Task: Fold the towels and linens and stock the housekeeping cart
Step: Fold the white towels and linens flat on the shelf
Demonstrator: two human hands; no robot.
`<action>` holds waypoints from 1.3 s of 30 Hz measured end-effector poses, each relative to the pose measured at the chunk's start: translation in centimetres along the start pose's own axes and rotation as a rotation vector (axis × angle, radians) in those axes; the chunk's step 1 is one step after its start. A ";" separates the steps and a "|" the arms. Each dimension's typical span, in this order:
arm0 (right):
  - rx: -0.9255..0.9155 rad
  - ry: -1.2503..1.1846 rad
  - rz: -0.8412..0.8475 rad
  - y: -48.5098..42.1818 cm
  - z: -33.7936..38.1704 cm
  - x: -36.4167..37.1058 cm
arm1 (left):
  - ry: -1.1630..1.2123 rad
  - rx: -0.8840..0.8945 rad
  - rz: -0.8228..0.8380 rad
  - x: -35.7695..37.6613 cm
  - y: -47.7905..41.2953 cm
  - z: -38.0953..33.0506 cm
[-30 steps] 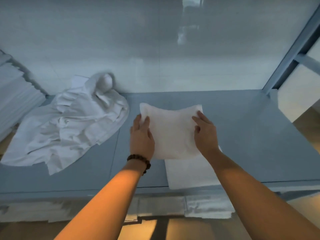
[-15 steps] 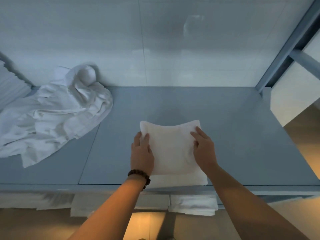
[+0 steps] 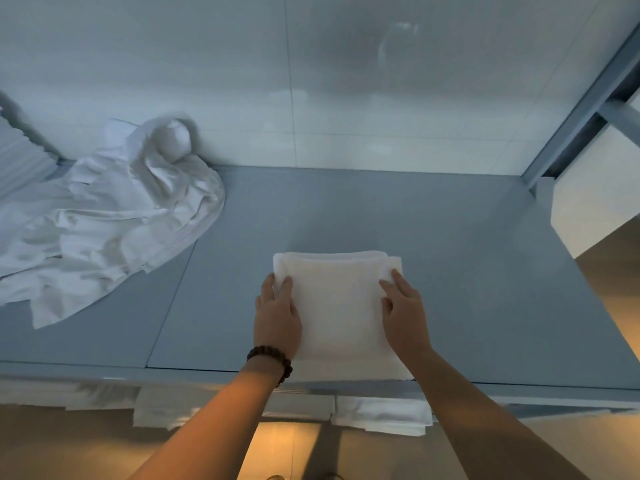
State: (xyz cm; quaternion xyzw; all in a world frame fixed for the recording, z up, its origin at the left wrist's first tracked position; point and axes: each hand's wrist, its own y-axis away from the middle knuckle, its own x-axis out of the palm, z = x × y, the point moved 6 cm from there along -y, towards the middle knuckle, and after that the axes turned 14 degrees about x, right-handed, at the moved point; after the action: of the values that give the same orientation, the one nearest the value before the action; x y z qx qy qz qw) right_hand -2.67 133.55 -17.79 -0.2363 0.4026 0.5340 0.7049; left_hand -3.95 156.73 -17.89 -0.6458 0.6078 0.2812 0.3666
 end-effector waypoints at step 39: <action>-0.064 0.213 0.284 -1.6 -2.5 2.9 | -0.091 0.176 0.374 3.5 -1.4 3.5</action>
State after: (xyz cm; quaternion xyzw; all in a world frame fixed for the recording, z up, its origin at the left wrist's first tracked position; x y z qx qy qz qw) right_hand -1.66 132.72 -21.73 -0.2546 0.4869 0.6128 0.5679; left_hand -1.91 157.57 -22.58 -0.4738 0.7222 0.3191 0.3900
